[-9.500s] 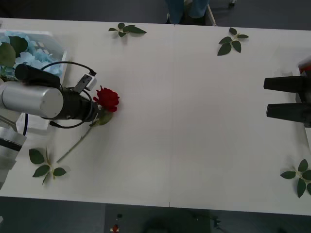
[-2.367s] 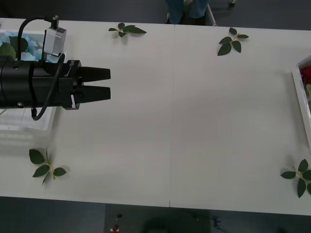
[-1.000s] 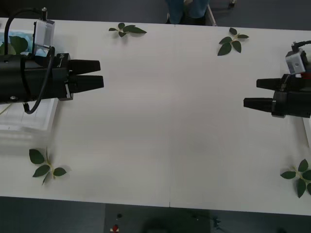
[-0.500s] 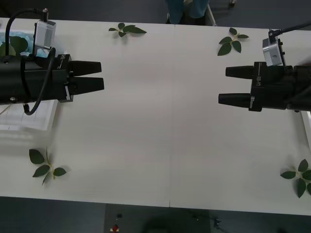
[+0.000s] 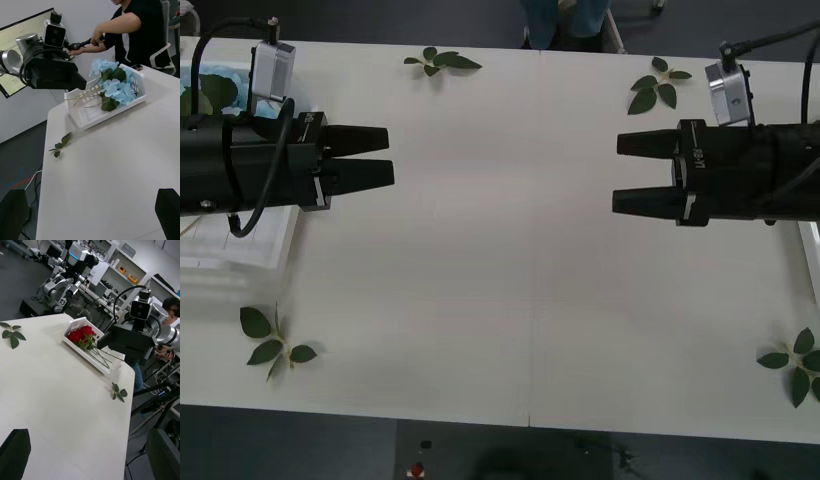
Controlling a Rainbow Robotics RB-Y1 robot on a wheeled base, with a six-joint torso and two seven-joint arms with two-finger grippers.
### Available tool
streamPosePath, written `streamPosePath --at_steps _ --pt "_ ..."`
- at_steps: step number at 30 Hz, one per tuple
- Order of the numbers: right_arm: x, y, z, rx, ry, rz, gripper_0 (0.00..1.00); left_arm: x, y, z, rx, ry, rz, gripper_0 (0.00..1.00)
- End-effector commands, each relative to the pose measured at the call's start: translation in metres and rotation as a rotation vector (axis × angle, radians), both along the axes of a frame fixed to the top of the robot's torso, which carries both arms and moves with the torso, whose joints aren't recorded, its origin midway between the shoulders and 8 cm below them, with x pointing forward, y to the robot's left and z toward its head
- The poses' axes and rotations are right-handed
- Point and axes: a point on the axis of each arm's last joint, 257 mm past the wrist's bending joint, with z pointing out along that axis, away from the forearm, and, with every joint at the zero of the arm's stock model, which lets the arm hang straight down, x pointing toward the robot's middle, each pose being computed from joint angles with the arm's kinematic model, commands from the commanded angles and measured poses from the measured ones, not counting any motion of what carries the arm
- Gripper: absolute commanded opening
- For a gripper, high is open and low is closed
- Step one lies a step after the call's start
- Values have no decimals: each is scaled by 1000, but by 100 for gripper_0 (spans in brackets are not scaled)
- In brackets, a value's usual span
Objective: Put the red flowers into the right box and the blue flowers into the left box
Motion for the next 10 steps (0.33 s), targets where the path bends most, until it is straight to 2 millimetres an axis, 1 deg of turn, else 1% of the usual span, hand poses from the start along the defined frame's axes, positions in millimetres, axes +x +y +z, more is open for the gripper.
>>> streamPosePath --at_steps 1,10 --pt "1 0 13 3 -32 8 100 -7 1 10 3 -30 -15 89" --pt "1 0 13 3 -32 8 100 -7 1 10 3 -30 -15 89"
